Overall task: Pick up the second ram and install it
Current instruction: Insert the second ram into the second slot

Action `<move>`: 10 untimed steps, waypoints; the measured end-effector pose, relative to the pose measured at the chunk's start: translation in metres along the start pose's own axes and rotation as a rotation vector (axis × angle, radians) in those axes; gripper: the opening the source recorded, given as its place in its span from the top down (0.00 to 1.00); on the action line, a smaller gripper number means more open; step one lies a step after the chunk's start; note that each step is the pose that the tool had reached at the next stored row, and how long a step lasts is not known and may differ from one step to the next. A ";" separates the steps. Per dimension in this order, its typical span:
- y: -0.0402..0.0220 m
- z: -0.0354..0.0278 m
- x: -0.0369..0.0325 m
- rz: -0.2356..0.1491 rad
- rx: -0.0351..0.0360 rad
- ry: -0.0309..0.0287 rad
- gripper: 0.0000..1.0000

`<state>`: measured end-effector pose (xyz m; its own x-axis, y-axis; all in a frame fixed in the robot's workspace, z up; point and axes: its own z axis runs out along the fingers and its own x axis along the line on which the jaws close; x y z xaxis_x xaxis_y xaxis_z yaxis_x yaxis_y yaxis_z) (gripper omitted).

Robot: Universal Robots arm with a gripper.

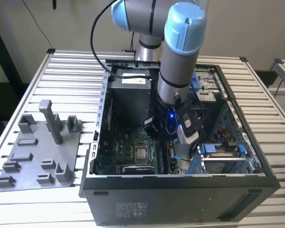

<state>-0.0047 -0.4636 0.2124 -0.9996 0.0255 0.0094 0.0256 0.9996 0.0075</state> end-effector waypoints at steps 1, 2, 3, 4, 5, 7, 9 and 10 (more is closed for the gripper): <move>-0.0001 0.0017 0.0000 0.000 0.0002 0.0000 0.86; -0.0003 0.0033 0.0000 0.000 0.0009 0.0002 0.86; -0.0003 0.0045 0.0000 0.000 0.0014 0.0005 0.86; -0.0003 0.0048 0.0000 0.000 0.0012 0.0006 0.86; -0.0003 0.0050 0.0000 0.000 0.0008 0.0005 0.86; -0.0001 0.0054 -0.0001 0.000 -0.0001 0.0002 0.86; 0.0001 0.0061 -0.0001 0.000 -0.0018 -0.0003 0.84; 0.0000 0.0057 -0.0002 0.000 -0.0011 -0.0001 0.78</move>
<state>-0.0045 -0.4636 0.2067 -0.9996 0.0256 0.0092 0.0257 0.9996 0.0086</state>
